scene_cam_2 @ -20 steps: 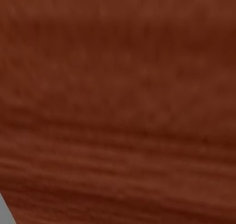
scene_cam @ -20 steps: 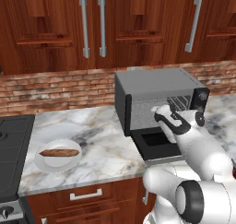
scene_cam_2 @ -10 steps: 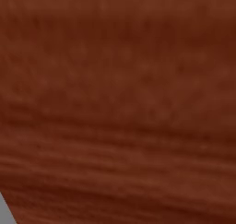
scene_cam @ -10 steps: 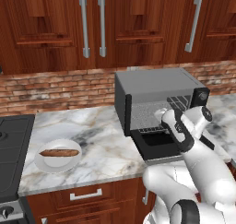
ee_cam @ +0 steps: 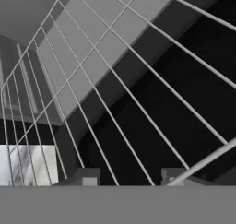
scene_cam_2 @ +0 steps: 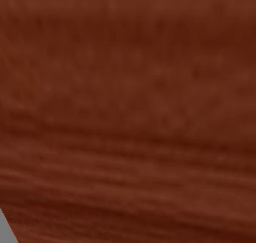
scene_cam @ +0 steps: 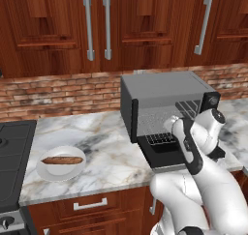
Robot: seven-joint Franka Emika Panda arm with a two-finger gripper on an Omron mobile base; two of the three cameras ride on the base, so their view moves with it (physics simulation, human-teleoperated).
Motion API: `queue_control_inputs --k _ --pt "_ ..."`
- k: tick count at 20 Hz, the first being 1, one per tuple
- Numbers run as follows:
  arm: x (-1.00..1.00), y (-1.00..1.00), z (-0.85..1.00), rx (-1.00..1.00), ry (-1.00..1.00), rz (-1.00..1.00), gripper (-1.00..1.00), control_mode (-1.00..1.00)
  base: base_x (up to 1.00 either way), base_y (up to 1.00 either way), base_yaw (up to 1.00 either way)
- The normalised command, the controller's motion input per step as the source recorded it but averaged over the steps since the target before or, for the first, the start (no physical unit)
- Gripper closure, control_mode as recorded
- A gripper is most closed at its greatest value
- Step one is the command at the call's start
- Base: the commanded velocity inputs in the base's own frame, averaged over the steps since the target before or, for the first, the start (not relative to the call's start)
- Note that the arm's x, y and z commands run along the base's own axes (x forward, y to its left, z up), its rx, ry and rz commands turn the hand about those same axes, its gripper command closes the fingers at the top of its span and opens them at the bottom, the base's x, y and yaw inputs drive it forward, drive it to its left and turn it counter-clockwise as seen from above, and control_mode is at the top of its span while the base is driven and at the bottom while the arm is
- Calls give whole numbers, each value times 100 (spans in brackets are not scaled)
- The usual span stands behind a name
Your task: Pull the toaster oven rack outwards. Pick up the baguette from the plate and place it on the toaster oven rack. Close the toaster oven door fully and set the temperature to the lowest setting.
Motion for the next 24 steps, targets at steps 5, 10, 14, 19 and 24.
queue_control_inputs --k 5,10,14,19,24 --pt "-36 0 19 -9 7 0 100 -100 0 0 0" --pt "-31 0 8 -7 3 0 100 -100 0 0 0" --pt "-27 0 8 -3 0 0 100 -100 0 0 0" --pt "0 0 35 -8 2 0 -100 -100 0 0 0" --pt "-14 0 61 -14 3 0 -100 -100 0 0 0"
